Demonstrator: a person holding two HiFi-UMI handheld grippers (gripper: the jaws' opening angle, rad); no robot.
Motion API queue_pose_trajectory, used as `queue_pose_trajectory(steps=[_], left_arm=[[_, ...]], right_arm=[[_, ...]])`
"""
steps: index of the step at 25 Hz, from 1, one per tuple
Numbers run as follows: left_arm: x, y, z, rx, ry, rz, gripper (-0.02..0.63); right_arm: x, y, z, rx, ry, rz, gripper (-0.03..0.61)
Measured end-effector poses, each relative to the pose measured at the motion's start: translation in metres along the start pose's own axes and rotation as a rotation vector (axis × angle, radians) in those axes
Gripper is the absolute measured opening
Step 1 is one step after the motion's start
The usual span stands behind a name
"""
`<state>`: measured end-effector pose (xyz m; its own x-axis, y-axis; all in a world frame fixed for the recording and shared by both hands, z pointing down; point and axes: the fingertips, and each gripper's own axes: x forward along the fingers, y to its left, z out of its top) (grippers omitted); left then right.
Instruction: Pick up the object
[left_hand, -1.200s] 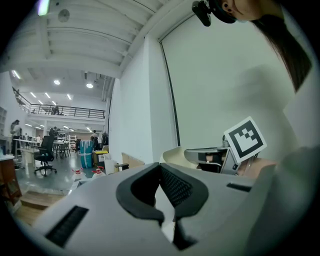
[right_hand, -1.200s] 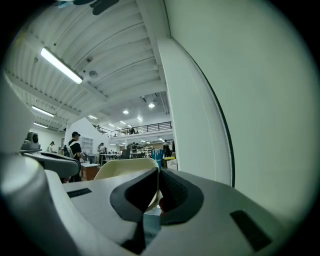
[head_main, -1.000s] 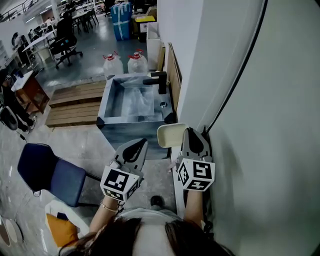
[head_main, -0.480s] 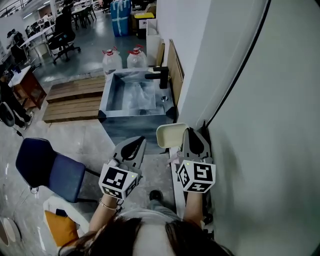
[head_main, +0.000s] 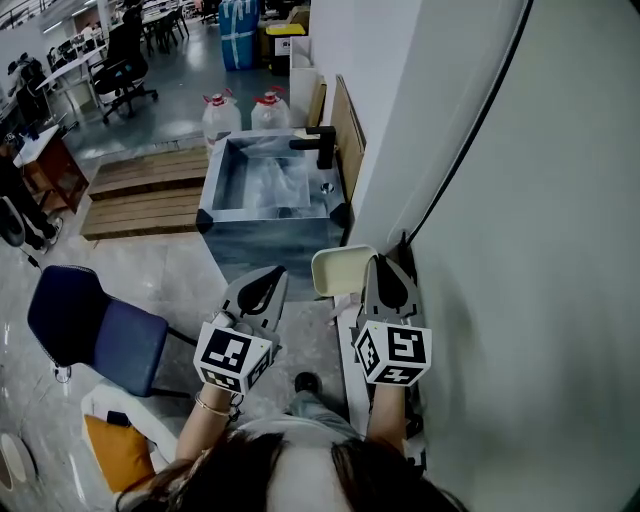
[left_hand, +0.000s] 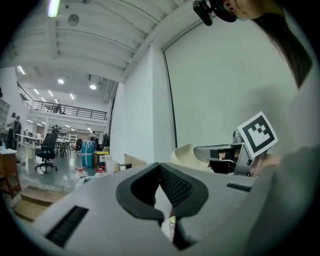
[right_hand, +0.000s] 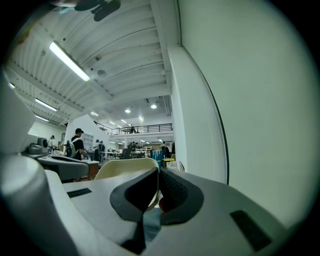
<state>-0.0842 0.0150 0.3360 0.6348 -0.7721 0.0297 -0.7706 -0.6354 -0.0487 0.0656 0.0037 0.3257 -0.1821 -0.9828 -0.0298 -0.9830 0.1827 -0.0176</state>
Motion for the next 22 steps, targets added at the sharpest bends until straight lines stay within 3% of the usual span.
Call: queue_pose_trajectory(steps=[22], left_arm=[[-0.052,-0.029,0.000,-0.004,-0.015,0.031,0.008]], right_arm=[[-0.069,0.017,0.007,-0.026,-0.008,-0.001,0.032]])
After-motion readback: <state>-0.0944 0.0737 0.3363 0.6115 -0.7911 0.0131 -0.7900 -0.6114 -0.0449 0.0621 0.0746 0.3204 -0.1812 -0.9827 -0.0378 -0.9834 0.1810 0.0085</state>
